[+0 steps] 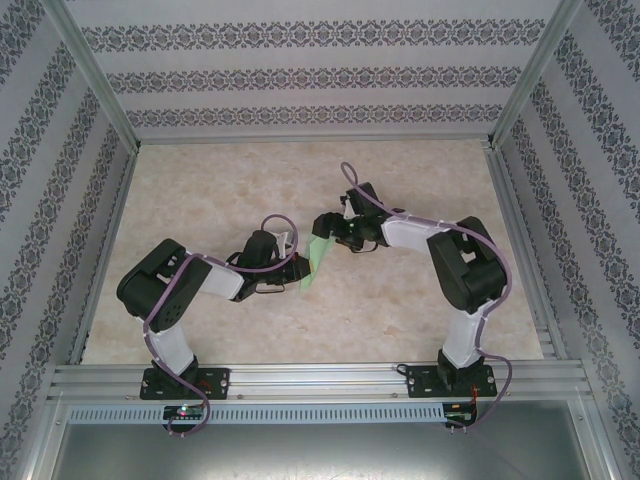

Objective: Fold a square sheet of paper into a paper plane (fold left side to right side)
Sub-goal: Fold the wing for the fifth time at the center of the table.

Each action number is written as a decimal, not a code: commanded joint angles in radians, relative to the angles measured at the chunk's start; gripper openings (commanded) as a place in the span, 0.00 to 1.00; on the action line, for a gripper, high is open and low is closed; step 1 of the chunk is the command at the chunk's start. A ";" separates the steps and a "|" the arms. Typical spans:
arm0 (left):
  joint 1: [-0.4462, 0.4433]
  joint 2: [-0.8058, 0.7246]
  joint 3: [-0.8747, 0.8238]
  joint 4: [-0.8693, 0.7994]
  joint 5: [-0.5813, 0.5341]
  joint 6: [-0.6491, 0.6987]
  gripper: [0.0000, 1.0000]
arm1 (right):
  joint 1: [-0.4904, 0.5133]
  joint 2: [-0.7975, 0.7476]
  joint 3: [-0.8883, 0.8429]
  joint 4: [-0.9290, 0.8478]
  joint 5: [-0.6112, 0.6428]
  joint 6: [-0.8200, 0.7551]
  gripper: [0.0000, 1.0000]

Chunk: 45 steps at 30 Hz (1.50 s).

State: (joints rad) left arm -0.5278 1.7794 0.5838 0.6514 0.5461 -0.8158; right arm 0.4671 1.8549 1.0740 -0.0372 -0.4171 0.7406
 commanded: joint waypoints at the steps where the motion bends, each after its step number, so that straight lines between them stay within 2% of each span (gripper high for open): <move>1: 0.017 0.020 0.008 0.032 0.012 0.009 0.06 | -0.009 -0.085 -0.083 0.042 0.014 0.020 0.79; 5: 0.017 0.020 0.012 0.036 0.018 0.003 0.06 | -0.004 -0.147 -0.186 0.109 0.006 0.043 0.77; 9: 0.017 0.019 0.026 0.024 0.029 0.001 0.06 | 0.027 -0.142 -0.222 0.164 -0.023 0.079 0.70; 16: 0.017 0.002 0.031 0.011 0.026 0.005 0.05 | 0.055 -0.066 -0.195 0.212 -0.032 0.122 0.62; 23: 0.017 -0.003 0.039 0.003 0.023 0.004 0.06 | 0.067 -0.001 -0.159 0.185 -0.003 0.154 0.58; 30: 0.017 -0.013 0.063 -0.010 0.036 0.005 0.14 | 0.065 0.029 -0.134 0.126 0.010 0.155 0.54; 37: 0.017 -0.054 0.084 -0.102 0.015 0.057 0.31 | 0.059 0.024 -0.136 0.123 0.011 0.155 0.54; 45: 0.017 0.007 0.118 -0.108 0.012 0.060 0.32 | 0.059 0.029 -0.119 0.117 0.004 0.154 0.54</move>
State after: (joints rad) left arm -0.5278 1.7622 0.6777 0.5697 0.5648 -0.7853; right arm 0.5213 1.8469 0.9390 0.1020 -0.4263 0.8921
